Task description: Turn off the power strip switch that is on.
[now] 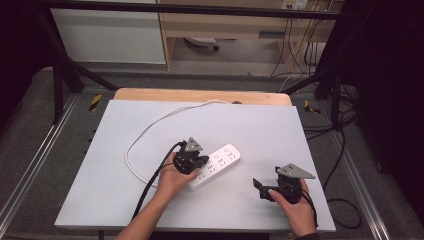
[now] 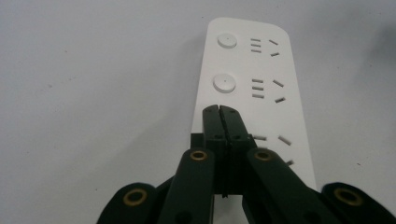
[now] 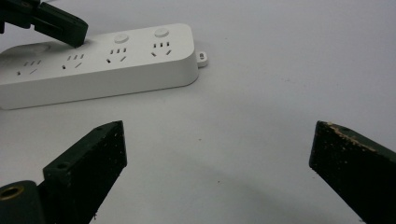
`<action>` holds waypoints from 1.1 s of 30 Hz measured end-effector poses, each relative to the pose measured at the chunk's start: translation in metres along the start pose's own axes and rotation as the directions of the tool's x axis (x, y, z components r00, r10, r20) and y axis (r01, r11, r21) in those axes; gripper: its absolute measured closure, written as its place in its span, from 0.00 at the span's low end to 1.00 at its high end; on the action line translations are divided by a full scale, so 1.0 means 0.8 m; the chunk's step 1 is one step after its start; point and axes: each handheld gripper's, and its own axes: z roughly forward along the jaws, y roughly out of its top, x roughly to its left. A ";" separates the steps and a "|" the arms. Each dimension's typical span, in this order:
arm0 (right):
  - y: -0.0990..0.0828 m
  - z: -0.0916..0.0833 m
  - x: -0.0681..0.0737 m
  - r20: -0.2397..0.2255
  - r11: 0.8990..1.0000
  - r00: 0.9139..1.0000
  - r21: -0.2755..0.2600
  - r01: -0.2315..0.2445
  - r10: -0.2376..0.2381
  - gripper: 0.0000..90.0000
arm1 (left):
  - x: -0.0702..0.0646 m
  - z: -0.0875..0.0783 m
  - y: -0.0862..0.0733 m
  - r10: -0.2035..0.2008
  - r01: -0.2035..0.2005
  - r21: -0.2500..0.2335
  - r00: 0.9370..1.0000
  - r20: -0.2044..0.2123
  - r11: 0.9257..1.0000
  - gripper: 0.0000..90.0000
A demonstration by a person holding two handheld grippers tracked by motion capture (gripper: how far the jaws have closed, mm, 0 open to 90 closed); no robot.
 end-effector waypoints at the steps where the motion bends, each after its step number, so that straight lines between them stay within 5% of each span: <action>1: 0.000 0.000 0.000 0.000 1.000 1.000 0.001 -0.001 0.001 0.05 | 0.000 0.000 0.000 -0.001 0.001 0.000 1.000 0.001 1.000 1.00; 24: -0.001 0.001 0.001 -0.001 1.000 1.000 0.003 0.000 0.000 0.05 | -0.002 0.000 0.000 0.007 -0.007 0.004 1.000 -0.012 1.000 1.00; 33: -0.001 0.002 0.001 0.000 1.000 1.000 0.005 0.004 -0.004 0.05 | -0.007 0.001 0.001 0.044 -0.043 0.019 0.998 -0.038 0.999 1.00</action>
